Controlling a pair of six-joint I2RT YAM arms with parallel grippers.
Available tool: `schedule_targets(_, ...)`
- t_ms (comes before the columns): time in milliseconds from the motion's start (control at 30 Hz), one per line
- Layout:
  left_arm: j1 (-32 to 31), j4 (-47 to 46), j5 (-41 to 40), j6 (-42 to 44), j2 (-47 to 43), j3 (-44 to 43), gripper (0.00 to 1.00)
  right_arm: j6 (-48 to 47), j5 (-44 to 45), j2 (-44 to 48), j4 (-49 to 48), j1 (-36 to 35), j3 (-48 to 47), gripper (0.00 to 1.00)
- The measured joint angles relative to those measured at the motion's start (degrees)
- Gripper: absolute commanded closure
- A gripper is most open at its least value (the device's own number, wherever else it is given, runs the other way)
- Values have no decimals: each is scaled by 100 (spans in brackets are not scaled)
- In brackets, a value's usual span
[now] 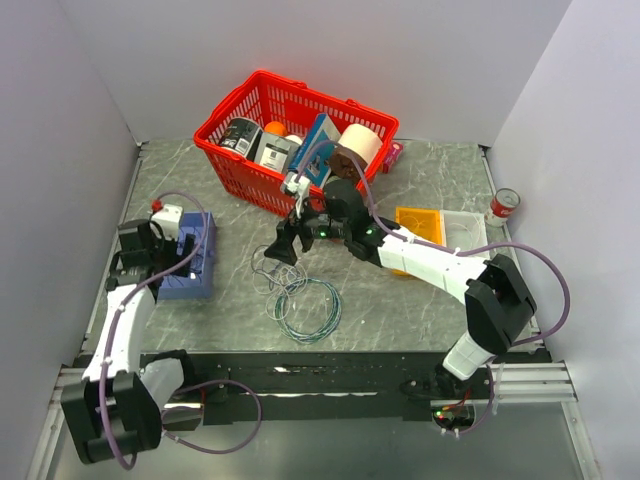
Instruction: Untangle the cables
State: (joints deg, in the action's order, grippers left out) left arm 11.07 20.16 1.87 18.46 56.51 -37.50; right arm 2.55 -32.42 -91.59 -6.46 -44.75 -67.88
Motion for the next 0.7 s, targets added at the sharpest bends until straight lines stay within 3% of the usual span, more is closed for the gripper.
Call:
schedule_targets(100, 11, 15, 485, 374, -472, 127, 3, -120, 122, 57, 146, 0, 90, 0)
schedule_targets(133, 11, 13, 855, 717, -850, 177, 1, -175, 164, 98, 201, 0, 151, 0)
schedule_targets(267, -33, 144, 2570, 1912, -1971, 170, 10, -308, 293, 238, 354, 0, 291, 0)
schedule_targets(367, -404, 487, 3399, 2271, -1707, -173, 11, -356, 402, 339, 372, 0, 420, 0)
schedule_targets(433, -772, 507, 3589, 2059, -1119, -376, 13, -363, 498, 382, 365, 0, 540, 0)
schedule_targets(533, -1113, 280, 3547, 997, -321, -411, 19, -358, 664, 391, 389, 0, 704, 0)
schedule_targets(700, -2044, -402, 2968, -1019, 485, -402, 13, -348, 903, 426, 387, 0, 1084, 0)
